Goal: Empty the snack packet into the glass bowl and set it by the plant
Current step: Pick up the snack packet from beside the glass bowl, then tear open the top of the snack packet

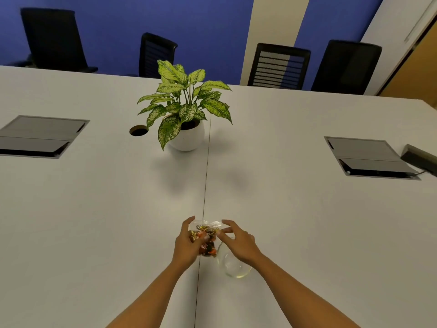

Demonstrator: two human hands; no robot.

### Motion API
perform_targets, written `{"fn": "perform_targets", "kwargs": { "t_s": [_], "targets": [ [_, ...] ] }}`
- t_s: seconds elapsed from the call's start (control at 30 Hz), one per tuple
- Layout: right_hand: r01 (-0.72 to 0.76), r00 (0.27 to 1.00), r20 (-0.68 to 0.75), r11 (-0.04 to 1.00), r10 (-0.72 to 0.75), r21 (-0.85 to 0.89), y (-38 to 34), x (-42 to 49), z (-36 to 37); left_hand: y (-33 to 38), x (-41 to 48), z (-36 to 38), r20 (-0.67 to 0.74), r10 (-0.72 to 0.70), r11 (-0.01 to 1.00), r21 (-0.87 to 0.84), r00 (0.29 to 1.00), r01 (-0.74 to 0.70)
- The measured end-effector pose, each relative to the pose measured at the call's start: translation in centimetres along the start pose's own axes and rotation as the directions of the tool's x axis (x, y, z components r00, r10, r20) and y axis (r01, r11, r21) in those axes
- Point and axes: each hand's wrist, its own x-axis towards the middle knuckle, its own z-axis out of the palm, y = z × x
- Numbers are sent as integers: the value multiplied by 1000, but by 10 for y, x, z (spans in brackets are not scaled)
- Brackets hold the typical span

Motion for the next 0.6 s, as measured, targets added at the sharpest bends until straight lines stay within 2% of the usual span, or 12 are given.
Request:
{"fn": "perform_targets", "kwargs": {
  "t_s": [0.17, 0.27, 0.4, 0.5, 0.6],
  "targets": [
    [111, 990, -99, 987, -100, 117, -26, 0, -25, 32, 1, -4, 59, 123, 992, -35, 991, -121],
    [147, 977, -171, 983, -127, 109, -36, -3, -36, 49, 3, -11, 93, 115, 993, -48, 989, -111],
    [194, 930, -333, 978, -158, 78, -46, -10, -42, 68, 0, -14, -5, 77, 996, 50, 997, -76],
    [296, 838, -470, 954, -278, -37, -51, -18, -43, 85, -5, -9, -43, -72, 996, -48, 996, 70],
    [409, 657, -513, 833, -552, -374, -53, -24, -43, 105, -9, -6, 114, -214, 954, -191, 970, 233]
  ]
}}
